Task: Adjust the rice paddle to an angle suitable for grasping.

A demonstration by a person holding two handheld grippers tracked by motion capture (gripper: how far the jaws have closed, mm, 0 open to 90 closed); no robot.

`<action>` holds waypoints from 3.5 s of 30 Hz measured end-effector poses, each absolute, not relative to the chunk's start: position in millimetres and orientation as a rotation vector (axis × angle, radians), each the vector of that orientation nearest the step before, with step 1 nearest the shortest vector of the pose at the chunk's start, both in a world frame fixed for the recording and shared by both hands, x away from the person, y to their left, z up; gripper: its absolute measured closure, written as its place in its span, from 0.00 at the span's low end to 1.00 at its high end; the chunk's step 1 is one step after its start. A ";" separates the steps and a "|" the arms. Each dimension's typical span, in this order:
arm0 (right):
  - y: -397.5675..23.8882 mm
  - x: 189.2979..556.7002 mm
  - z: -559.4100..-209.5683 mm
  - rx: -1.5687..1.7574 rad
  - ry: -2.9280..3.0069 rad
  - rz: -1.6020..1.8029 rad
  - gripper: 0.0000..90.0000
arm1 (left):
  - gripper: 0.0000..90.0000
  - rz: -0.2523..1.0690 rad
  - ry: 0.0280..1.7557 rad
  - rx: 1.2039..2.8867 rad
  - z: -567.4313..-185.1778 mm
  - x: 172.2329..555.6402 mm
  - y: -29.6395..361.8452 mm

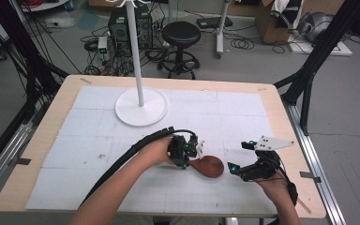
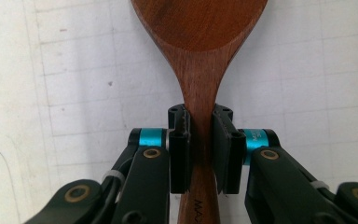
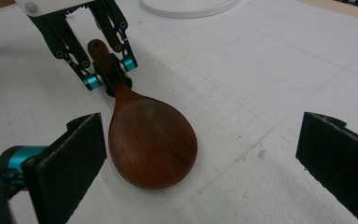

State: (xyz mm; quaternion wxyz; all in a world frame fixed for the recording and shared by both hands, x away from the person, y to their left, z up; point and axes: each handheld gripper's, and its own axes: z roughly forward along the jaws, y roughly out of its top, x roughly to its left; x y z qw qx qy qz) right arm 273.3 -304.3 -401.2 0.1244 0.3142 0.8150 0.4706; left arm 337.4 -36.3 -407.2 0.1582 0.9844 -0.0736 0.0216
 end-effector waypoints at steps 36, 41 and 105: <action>-306.2 272.8 -400.8 0.926 2.370 1.372 0.01 | 0.78 0.046 -0.197 2.793 -410.1 344.6 -35.1; -305.8 272.7 -401.0 0.927 2.373 1.370 0.01 | 0.74 0.030 -0.156 2.768 -400.7 342.9 -31.3; -297.9 273.9 -403.4 0.910 2.410 1.357 0.01 | 0.02 0.033 0.532 2.532 -357.6 307.5 89.0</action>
